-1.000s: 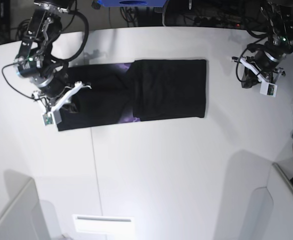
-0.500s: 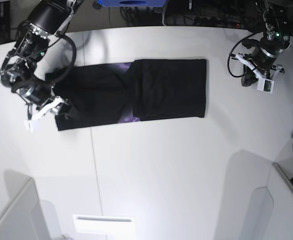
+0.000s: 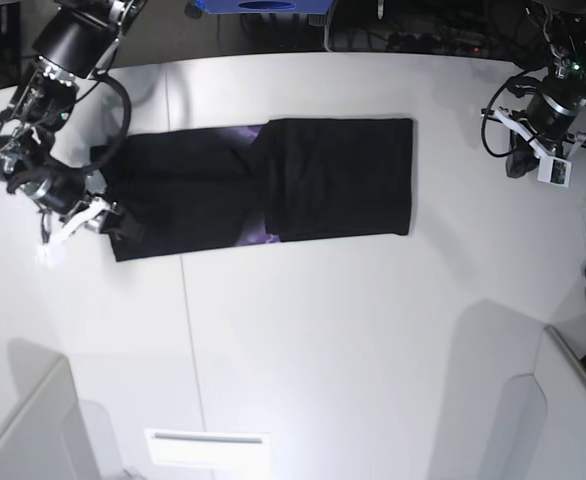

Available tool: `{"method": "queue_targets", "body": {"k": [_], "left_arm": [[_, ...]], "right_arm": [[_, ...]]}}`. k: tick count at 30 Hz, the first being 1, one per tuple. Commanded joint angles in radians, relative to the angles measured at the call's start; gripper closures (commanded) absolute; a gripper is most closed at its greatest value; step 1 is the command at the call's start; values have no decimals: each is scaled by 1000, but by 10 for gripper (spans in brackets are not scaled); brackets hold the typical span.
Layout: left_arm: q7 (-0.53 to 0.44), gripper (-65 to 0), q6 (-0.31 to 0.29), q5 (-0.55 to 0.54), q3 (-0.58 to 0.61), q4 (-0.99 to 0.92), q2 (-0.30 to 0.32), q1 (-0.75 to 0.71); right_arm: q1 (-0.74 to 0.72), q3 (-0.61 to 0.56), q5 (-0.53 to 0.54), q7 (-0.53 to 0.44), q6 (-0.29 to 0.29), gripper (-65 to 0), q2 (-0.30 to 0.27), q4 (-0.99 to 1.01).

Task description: Fold the T-shirt properly

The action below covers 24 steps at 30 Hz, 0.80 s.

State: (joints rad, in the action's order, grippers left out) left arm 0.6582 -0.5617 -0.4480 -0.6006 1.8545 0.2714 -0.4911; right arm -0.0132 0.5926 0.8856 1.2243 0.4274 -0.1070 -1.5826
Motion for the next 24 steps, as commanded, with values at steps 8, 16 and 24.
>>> {"method": "queue_targets", "body": {"k": [8, 16, 24], "left_arm": [[-22, 0, -5, -10, 0, -42, 10, -2], [-22, 0, -5, -10, 0, -49, 13, 10], [-22, 0, -5, 38, 1, -49, 12, 44]], "right_arm": [[-9, -73, 14, -16, -2, -291, -27, -9], [-26, -122, -254, -85, -2, -294, -52, -15], [-43, -95, -274, -79, 4, -300, -53, 21]]}}
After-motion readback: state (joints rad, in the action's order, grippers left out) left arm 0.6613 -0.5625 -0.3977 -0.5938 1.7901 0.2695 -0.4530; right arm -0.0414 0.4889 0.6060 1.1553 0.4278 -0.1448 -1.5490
